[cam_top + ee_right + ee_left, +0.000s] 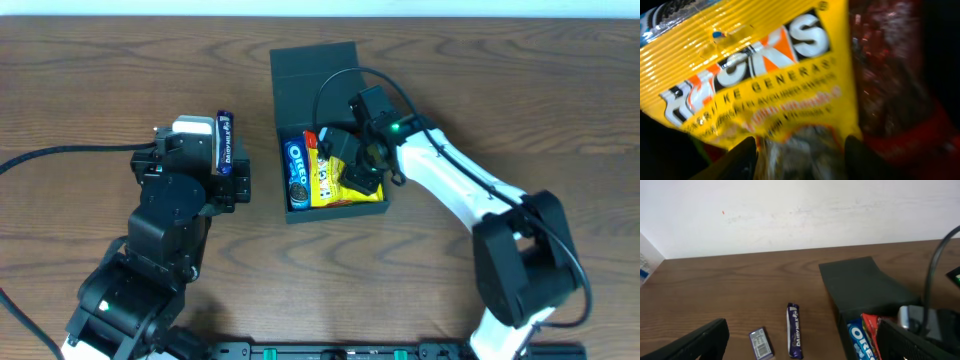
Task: Pack container
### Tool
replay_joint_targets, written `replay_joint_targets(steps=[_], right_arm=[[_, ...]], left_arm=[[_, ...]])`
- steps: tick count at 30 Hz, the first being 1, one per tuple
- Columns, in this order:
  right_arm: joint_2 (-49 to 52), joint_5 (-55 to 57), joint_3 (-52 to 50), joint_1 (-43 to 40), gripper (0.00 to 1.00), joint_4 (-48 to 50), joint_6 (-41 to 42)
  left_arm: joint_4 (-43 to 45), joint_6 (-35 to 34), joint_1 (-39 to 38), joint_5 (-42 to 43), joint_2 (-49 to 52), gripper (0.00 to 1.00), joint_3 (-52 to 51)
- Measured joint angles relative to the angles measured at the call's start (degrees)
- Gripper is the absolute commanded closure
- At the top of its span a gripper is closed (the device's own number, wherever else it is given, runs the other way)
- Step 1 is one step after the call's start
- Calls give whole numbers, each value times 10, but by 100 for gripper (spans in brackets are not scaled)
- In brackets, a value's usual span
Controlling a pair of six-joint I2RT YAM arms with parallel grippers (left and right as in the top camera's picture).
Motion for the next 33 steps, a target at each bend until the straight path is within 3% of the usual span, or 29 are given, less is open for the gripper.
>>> replay_joint_targets(steps=[11,21,33], right_arm=[[-191,-18,-2,-7,43,47,47],[-196,-20,-2,-97,41,49,134],[-142,-20,-2,-148,40,48,216]], left_arm=[[-24,0,0,-2,16,5,0],[-15,-12,28,2,187,5,0],[88,-41,171,183,384,5,0]])
